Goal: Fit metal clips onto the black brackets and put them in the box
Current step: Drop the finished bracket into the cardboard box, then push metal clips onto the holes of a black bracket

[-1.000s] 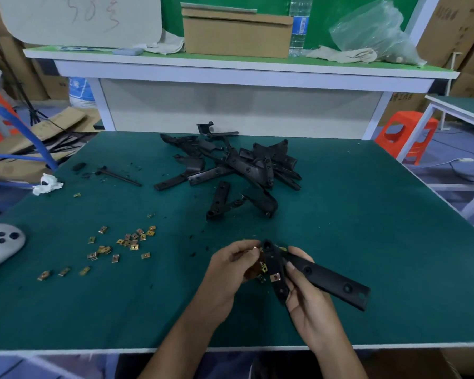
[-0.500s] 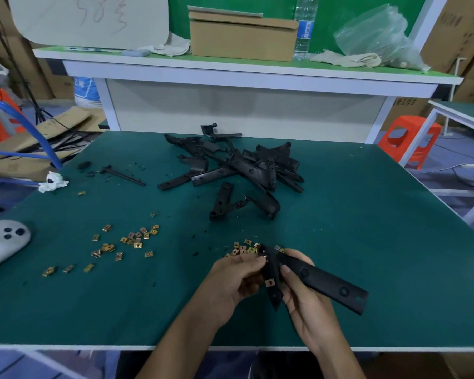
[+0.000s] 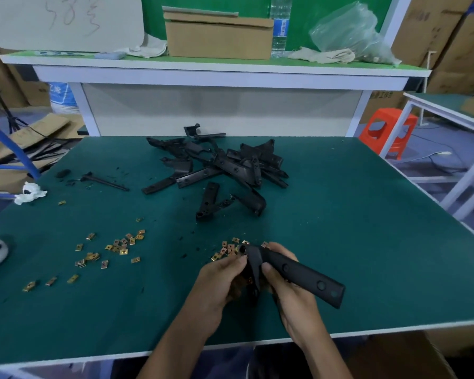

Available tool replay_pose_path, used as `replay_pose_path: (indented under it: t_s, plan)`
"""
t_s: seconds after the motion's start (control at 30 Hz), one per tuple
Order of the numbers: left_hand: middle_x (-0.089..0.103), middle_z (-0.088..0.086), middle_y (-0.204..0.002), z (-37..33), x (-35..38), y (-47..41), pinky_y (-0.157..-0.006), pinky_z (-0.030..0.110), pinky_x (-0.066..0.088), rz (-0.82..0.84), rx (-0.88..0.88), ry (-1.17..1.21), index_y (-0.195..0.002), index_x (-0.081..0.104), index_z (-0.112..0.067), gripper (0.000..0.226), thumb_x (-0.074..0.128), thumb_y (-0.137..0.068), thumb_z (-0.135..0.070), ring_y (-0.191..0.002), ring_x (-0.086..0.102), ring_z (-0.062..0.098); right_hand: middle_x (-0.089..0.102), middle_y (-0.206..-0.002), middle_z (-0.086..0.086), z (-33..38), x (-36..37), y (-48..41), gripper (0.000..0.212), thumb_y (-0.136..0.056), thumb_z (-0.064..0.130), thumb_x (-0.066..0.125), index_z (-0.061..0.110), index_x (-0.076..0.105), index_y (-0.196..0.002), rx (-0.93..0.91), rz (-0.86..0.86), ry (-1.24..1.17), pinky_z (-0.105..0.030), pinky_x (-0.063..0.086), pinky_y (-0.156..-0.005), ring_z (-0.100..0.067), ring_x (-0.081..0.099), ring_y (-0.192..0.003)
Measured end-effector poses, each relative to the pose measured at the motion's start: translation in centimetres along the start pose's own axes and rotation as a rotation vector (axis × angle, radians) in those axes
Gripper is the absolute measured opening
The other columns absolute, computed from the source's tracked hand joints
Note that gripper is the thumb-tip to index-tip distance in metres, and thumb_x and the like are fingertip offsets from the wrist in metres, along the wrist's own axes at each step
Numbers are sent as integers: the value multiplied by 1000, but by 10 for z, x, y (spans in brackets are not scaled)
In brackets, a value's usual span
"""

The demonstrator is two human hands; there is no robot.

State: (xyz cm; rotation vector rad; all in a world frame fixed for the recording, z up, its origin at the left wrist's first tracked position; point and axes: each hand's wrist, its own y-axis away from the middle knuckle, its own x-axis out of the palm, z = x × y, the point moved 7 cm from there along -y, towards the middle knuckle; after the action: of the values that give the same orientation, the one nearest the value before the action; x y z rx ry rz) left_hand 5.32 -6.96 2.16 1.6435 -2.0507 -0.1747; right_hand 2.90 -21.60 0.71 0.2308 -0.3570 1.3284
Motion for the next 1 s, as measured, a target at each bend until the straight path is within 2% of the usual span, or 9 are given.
replay_pose_path:
  t_s: [0.07,0.2,0.37,0.5,0.63,0.7,0.77,0.9,1.0]
  plan:
    - [78,9,-99,0,0,1,-68,28,51,-6,9,-27,-103,80,-15,18,63,-97,-20,-84,70,19,66,-135,-13,-2,-1,0,43,-90,11,68,11,64,-133,63,-54,-81,-38,53,-101,-30,59,-131]
    - [67,-2,-70,3,-7,-1,-48,22,41,-77,1,-56,-102,76,-11,13,67,-94,-17,-55,57,9,70,-128,-14,1,2,9,39,-95,2,65,3,64,-133,180,-120,-173,-41,49,-108,-30,62,-127]
    - [73,-3,-67,6,14,8,-62,30,41,-10,31,-230,-93,74,-14,6,69,-91,-16,-50,65,8,70,-129,-13,8,-22,39,32,-96,13,70,13,71,-128,126,-131,-249,-46,51,-103,-28,66,-120]
    - [79,-4,-84,19,55,24,-72,34,50,166,87,-451,-92,79,-27,10,70,-90,-26,-70,74,11,70,-122,-11,15,-72,78,36,-93,18,74,21,71,-128,85,-230,-369,-40,50,-98,-21,68,-99]
    - [78,-11,-93,20,70,38,-75,38,53,290,216,-620,-104,72,-45,18,61,-93,-37,-77,71,7,60,-129,-16,43,-159,128,50,-87,14,76,4,64,-135,44,-542,-666,-40,43,-113,-30,61,-122]
    - [77,-15,-93,18,63,39,-76,39,53,266,250,-694,-103,70,-51,21,58,-96,-35,-83,72,13,74,-109,-11,68,-206,159,37,-85,16,70,3,70,-120,-73,-758,-753,-27,61,-77,-19,74,-93]
    - [77,-15,-94,17,51,33,-77,42,53,229,246,-734,-101,70,-51,27,56,-100,-28,-89,70,21,71,-86,-4,84,-245,191,29,-88,26,68,6,66,-108,-163,-982,-785,-19,54,-57,-11,66,-68]
    - [76,-11,-98,12,11,18,-68,31,52,69,265,-780,-98,69,-49,32,52,-103,-23,-84,66,25,66,-101,-7,79,-276,221,57,-101,54,53,2,56,-123,-163,-1166,-774,-24,48,-74,-14,59,-78]
    - [74,-22,-90,-6,-26,27,-72,19,50,-178,402,-775,-99,67,-52,22,59,-98,-31,-81,66,1,66,-108,-5,74,-264,202,51,-104,53,46,9,55,-129,-26,-1094,-597,-23,44,-73,-15,58,-82]
